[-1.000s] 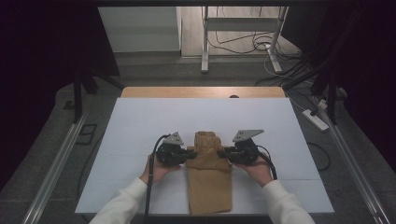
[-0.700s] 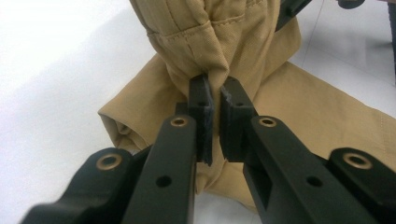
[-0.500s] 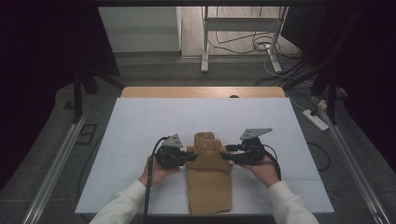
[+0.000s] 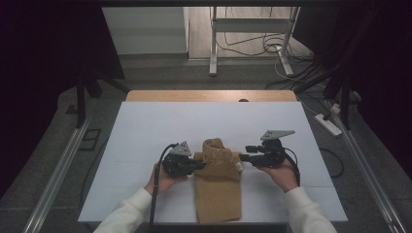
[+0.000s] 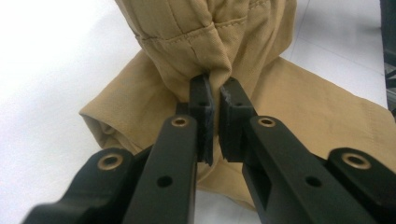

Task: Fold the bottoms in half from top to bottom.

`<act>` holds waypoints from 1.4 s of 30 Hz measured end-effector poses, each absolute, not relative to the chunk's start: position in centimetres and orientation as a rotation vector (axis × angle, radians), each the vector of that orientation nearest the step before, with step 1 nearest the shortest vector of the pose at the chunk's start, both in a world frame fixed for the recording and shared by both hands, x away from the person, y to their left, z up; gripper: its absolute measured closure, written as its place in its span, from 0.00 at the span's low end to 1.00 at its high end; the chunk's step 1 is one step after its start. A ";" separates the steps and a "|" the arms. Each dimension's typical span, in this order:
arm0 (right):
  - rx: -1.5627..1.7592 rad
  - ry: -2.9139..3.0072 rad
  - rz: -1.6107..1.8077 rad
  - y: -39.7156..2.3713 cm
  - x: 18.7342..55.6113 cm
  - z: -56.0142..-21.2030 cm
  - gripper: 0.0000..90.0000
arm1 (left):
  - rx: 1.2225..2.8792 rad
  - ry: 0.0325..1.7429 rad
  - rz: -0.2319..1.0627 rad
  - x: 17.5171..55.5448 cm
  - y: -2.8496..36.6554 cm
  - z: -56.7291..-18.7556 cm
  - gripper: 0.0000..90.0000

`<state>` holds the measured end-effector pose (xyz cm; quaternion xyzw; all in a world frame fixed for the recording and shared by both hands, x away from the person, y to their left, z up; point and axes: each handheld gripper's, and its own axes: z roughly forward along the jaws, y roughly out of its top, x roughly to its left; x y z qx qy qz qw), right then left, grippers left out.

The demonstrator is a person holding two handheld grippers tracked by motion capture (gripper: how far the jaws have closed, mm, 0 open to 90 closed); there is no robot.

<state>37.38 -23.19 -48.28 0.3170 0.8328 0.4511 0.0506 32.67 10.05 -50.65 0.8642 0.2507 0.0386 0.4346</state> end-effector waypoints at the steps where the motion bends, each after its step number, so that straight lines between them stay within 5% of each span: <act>1: 0.968 2.534 1.372 -23.2 37.4 -48.3 0.53 | 2.153 0.621 0.095 32.6 10.0 -50.7 0.94; 33: 0.926 2.575 1.362 -21.4 37.2 -48.6 0.53 | 2.242 0.522 0.054 29.3 9.7 -51.7 0.94; 37: 0.928 2.582 1.378 -21.2 37.2 -48.6 0.62 | 2.258 0.512 0.049 29.0 9.6 -52.0 0.93; 42: 0.893 2.625 1.382 -20.5 37.1 -48.8 0.87 | 2.264 0.523 0.033 28.9 9.7 -52.3 0.93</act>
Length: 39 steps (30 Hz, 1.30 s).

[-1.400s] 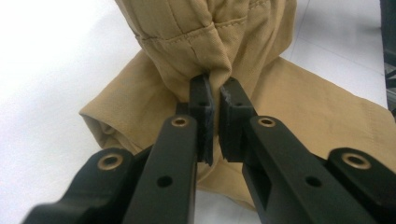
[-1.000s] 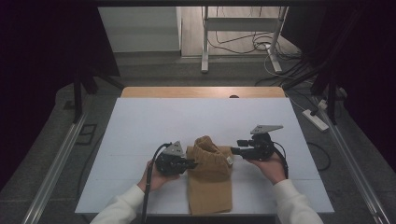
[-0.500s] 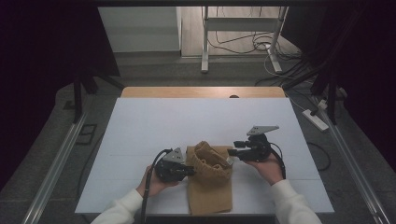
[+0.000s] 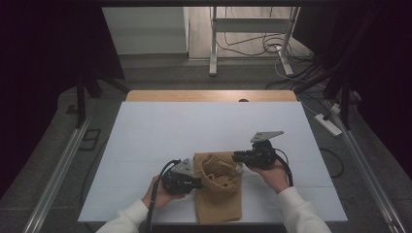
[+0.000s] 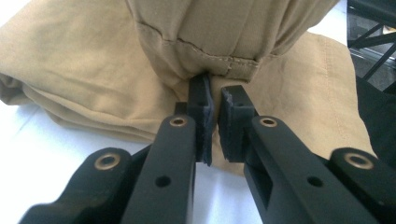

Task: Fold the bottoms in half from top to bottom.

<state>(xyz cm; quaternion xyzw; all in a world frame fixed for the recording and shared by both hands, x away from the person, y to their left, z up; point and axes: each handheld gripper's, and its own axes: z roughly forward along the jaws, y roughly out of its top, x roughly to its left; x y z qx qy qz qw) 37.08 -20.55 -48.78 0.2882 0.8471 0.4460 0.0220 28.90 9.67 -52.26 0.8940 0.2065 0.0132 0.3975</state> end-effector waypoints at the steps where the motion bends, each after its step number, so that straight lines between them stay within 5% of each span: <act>1: 0.883 2.631 1.378 -20.3 37.0 -48.8 0.88 | 2.266 0.523 0.033 28.9 9.7 -52.3 0.93; 9: 0.834 2.673 1.411 -18.2 37.0 -49.0 0.98 | 2.272 0.522 0.030 28.7 9.7 -52.5 0.92; 19: 0.818 2.750 1.403 -17.8 36.2 -49.4 0.99 | 2.270 0.530 0.014 28.6 9.9 -52.6 0.90; 27: 0.815 2.774 1.379 -18.3 35.4 -49.8 0.99 | 2.258 0.595 0.064 28.3 11.1 -51.7 0.53; 39: 0.811 2.795 1.296 -18.4 34.7 -50.6 0.99 | 2.170 0.747 0.109 29.2 13.3 -51.4 0.48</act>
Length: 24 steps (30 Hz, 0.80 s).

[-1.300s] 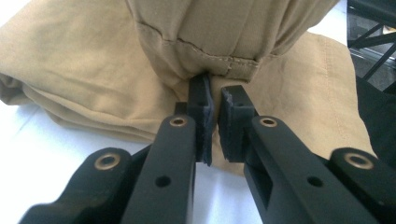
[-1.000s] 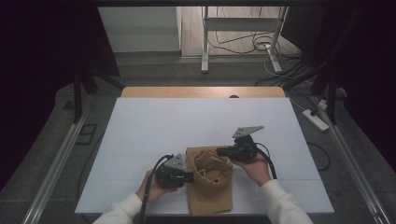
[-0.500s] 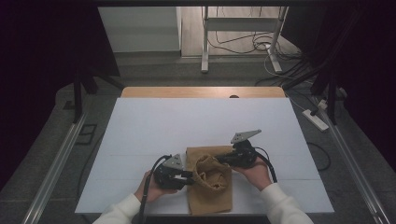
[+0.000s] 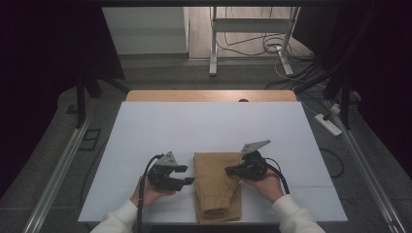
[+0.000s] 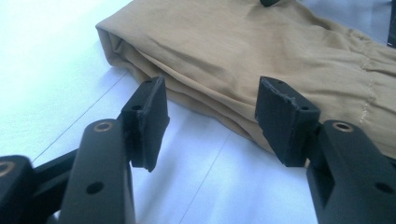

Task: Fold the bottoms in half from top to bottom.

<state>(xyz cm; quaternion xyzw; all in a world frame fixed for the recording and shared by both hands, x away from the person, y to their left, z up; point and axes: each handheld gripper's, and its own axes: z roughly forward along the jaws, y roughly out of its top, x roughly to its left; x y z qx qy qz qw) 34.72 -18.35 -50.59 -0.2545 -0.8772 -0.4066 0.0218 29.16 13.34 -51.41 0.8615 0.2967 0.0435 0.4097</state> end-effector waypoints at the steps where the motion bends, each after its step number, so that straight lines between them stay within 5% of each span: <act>1: -0.793 -2.717 -1.259 -18.4 34.7 -50.6 0.99 | 2.173 0.746 0.110 29.2 13.3 -51.4 0.48; 16: -0.828 -2.722 -1.296 -19.1 34.7 -50.3 0.96 | 2.144 0.799 0.128 29.4 13.6 -51.3 0.40; 24: -0.955 -2.737 -1.372 -20.7 34.8 -49.7 0.65 | 2.090 0.887 0.136 30.2 14.0 -51.1 0.34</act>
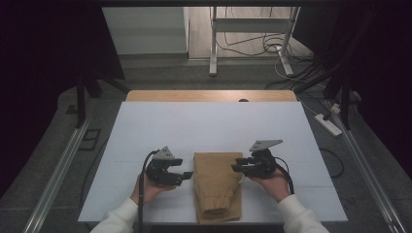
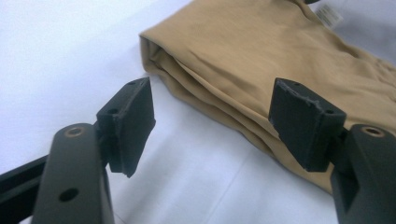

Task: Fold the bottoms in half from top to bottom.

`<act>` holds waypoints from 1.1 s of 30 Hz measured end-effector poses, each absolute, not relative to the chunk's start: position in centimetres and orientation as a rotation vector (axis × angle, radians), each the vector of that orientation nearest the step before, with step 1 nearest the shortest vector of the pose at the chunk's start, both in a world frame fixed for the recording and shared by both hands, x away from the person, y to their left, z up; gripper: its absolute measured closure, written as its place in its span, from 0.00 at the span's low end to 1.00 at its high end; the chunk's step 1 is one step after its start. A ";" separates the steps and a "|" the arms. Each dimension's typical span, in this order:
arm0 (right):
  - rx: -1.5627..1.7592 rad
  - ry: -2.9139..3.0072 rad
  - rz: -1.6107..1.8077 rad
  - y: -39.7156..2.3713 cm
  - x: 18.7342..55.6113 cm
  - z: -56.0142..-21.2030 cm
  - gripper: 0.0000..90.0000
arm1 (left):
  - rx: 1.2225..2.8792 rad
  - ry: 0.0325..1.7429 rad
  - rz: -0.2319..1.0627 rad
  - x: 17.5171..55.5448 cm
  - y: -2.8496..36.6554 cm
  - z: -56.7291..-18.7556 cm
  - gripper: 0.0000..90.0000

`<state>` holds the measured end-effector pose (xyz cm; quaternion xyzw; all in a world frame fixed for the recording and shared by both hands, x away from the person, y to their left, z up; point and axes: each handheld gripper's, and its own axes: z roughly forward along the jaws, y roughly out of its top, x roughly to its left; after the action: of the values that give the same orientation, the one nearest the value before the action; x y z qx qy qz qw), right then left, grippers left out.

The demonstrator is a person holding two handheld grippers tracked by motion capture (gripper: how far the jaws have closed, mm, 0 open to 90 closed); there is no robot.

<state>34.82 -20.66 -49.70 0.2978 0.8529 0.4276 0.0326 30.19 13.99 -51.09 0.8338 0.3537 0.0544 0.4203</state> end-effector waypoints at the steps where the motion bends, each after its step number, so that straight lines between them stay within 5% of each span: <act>1: 0.920 2.614 1.312 -20.8 34.9 -49.6 0.62 | 2.086 0.894 0.138 30.3 14.0 -51.0 0.33; 13: 1.002 2.564 1.293 -21.3 36.2 -50.2 0.45 | 2.034 0.961 0.113 32.5 13.4 -50.7 0.31; 33: 1.070 2.558 1.296 -21.6 37.6 -50.9 0.42 | 2.072 0.962 0.097 34.7 11.7 -51.5 0.26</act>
<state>37.56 -21.55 -50.92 0.3492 0.8351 0.4232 0.0403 34.71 11.70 -51.49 0.8245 0.3829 0.0388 0.4148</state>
